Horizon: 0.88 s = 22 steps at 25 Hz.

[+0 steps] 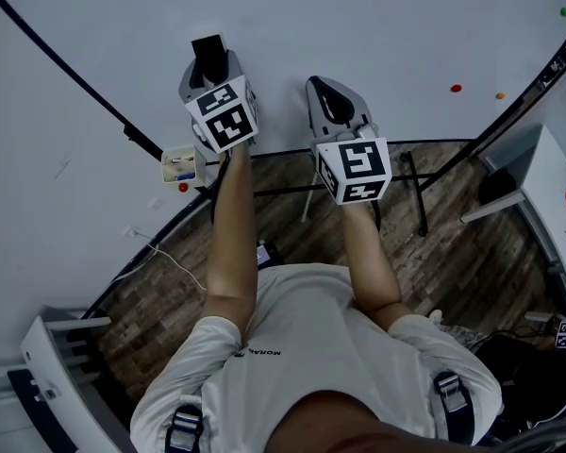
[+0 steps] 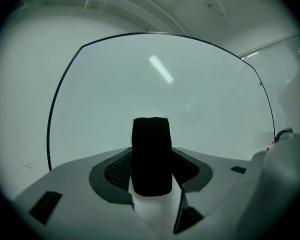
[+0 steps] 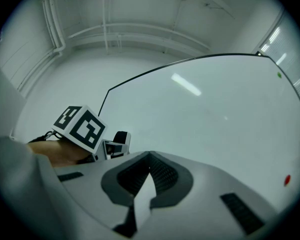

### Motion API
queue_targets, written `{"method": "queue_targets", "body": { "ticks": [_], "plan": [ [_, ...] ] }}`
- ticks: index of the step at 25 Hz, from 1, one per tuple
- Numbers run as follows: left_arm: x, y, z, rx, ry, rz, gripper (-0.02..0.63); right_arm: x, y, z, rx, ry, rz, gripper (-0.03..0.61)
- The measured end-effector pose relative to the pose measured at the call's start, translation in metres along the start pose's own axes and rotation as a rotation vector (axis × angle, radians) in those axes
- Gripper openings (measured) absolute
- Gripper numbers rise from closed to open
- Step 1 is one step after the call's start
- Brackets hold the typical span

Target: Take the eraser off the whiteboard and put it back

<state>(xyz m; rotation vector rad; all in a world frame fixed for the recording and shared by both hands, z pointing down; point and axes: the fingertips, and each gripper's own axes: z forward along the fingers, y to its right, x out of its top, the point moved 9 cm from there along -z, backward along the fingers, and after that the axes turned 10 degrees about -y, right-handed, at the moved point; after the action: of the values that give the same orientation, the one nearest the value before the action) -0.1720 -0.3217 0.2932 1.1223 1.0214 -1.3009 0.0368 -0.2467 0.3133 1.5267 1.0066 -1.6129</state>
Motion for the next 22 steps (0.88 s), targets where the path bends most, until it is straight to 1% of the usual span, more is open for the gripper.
{"method": "queue_targets", "body": {
  "ticks": [4,22],
  "plan": [
    [0.001,-0.001,-0.006,0.005,0.007,0.007,0.222,0.001,-0.002,-0.002,0.001,0.0,0.0,0.012],
    [0.001,0.005,-0.053,-0.029,0.054,-0.004,0.222,0.002,-0.007,-0.016,0.0,-0.003,0.014,0.012]
  ]
}}
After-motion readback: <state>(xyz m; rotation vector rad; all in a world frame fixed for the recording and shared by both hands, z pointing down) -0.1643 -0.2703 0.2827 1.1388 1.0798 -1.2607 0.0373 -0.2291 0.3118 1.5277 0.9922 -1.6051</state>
